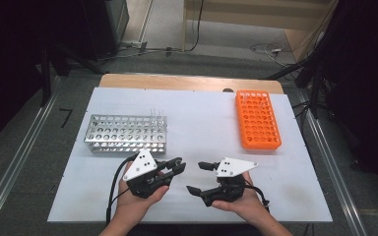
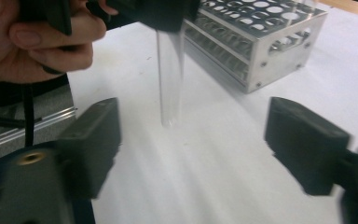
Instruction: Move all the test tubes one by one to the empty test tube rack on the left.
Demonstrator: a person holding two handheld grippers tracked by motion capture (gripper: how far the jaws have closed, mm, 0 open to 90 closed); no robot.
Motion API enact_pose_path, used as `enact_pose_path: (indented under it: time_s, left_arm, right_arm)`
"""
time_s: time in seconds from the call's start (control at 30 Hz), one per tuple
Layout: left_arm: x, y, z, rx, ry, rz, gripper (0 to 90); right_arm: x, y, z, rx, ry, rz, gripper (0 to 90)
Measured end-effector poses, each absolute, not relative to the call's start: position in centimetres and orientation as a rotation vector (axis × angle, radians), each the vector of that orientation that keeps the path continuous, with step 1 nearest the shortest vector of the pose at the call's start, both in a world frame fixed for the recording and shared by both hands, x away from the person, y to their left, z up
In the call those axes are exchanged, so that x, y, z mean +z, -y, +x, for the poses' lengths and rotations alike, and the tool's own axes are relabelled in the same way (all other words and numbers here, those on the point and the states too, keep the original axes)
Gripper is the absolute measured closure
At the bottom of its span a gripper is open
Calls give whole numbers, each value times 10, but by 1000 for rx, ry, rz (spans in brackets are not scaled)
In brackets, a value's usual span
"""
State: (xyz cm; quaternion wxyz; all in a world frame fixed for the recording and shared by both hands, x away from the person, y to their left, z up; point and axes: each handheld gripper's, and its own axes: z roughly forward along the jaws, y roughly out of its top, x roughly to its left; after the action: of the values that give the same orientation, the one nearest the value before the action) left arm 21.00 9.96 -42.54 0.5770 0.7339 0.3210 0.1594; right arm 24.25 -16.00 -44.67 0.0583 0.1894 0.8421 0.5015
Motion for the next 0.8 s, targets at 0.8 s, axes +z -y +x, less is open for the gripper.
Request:
enact_pose_path:
  time_s: [0.8]
  left_arm:
    - [-396, -152, 258, 527, -868, 1655, 755]
  right_arm:
    - [-453, 258, 250, 1470, -2426, 775, 0]
